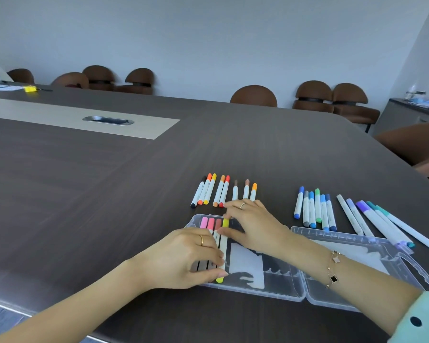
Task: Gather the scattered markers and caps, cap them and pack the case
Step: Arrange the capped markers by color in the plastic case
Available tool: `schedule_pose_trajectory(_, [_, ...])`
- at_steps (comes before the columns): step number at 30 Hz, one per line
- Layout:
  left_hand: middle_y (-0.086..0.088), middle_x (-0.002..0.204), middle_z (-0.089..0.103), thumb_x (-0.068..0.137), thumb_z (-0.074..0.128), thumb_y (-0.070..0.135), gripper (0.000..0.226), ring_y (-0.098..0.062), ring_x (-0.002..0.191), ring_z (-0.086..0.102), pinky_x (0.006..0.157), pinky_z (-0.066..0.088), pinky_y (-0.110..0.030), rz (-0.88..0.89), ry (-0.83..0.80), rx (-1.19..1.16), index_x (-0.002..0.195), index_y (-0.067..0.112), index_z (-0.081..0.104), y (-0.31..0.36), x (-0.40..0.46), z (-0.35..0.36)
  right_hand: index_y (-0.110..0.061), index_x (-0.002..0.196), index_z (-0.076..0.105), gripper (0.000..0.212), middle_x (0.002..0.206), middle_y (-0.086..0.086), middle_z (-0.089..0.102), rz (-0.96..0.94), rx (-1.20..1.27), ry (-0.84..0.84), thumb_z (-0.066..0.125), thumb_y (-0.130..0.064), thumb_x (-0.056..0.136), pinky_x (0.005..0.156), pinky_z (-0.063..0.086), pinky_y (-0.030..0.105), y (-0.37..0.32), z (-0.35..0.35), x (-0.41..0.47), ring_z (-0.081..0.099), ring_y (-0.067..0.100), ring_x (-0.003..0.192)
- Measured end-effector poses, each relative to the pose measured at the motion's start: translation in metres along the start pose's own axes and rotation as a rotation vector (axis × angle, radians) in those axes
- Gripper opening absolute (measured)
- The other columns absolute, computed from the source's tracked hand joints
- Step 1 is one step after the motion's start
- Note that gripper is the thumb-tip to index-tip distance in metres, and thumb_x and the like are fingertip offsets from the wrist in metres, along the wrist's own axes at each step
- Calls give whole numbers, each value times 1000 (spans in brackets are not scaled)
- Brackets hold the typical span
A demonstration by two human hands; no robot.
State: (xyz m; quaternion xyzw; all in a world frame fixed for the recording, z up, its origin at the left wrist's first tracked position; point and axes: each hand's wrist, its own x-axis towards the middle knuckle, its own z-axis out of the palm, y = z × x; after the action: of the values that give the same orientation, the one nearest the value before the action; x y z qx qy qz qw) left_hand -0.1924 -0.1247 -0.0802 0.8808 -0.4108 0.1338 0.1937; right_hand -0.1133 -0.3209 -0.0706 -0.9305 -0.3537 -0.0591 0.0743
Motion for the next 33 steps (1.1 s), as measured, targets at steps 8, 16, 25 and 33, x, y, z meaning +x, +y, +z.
schedule_pose_trajectory(8, [12,81,69,90,62,40,21,-3,81,60,74,50,-25,-22,3,-100,84,24,74,-8,5,5,-15,120,64,50,128,-2,61,-146,-84,30,40,-51,95,100,36,31,2,1,-1,52,16,115])
schedule_pose_trajectory(16, [17,91,69,89,62,39,22,4,89,61,81,51,-21,-170,48,-205,91,23,76,-16,3,6,-26,112,70,31,105,-14,69,-81,249,-1,58,-43,88,88,42,22,26,-4,1,54,3,96])
schedule_pose_trajectory(25, [11,126,57,88,60,41,36,-4,116,50,98,46,-23,-432,13,189,123,32,60,-93,41,-20,-19,126,58,33,118,-3,64,192,301,41,49,-29,97,98,47,34,86,-13,80,55,14,113])
schedule_pose_trajectory(33, [14,118,64,87,61,44,34,-6,104,52,80,30,-18,-321,-53,315,118,32,65,-115,58,-5,-15,140,43,44,140,8,49,257,219,-148,41,-31,100,112,29,47,75,16,149,39,29,133])
